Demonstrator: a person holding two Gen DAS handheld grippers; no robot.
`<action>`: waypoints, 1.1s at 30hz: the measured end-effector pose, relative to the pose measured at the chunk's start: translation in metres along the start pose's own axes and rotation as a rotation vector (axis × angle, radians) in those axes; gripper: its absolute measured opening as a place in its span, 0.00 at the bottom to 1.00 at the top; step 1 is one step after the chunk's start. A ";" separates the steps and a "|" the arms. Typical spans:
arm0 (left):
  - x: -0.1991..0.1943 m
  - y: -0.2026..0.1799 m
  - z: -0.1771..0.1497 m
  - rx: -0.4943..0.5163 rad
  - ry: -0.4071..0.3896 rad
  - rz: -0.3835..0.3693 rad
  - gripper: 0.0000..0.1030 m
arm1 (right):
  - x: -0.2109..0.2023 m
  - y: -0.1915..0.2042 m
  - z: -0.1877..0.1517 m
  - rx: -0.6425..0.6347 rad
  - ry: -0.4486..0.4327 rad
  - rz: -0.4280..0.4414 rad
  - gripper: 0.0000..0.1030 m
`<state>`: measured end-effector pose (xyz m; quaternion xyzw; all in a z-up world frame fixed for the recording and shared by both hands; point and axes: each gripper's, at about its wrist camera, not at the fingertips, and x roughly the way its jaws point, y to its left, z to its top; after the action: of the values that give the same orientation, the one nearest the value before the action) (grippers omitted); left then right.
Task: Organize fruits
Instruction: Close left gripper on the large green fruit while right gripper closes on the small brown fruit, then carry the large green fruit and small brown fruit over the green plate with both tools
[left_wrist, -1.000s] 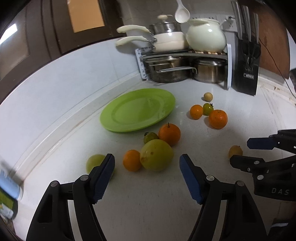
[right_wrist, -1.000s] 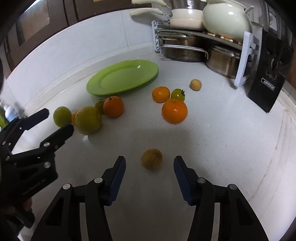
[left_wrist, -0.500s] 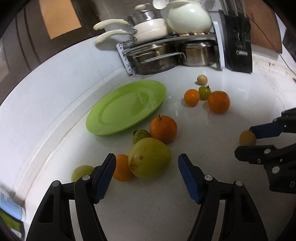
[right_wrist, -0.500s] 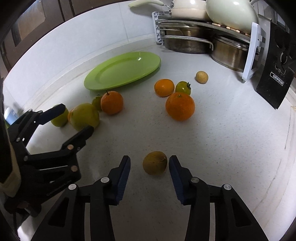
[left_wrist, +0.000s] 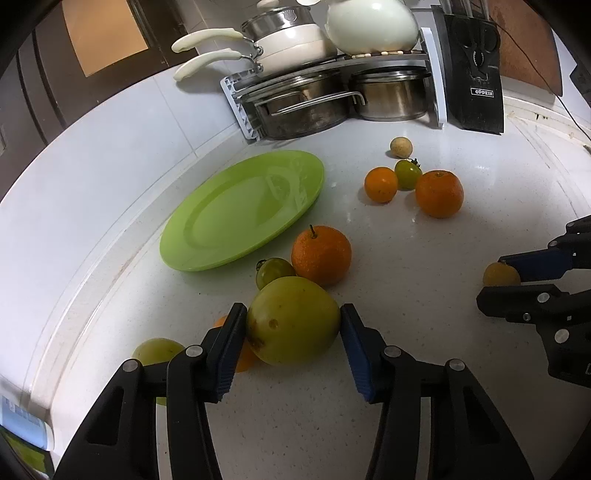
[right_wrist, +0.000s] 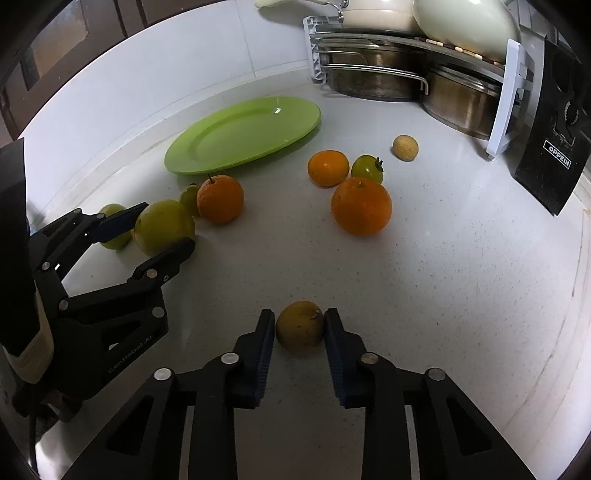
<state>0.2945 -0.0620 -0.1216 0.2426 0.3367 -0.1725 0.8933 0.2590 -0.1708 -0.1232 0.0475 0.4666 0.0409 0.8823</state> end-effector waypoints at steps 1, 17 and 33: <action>0.000 0.000 0.000 -0.003 0.001 -0.002 0.49 | 0.000 0.000 0.000 0.000 0.000 0.000 0.27; -0.038 0.011 0.008 -0.101 -0.043 -0.023 0.49 | -0.020 0.004 0.009 -0.022 -0.072 0.026 0.27; -0.093 0.035 0.018 -0.263 -0.096 -0.014 0.49 | -0.069 0.022 0.034 -0.124 -0.201 0.090 0.27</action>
<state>0.2546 -0.0296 -0.0349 0.1124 0.3149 -0.1445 0.9313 0.2478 -0.1588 -0.0452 0.0176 0.3700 0.1040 0.9230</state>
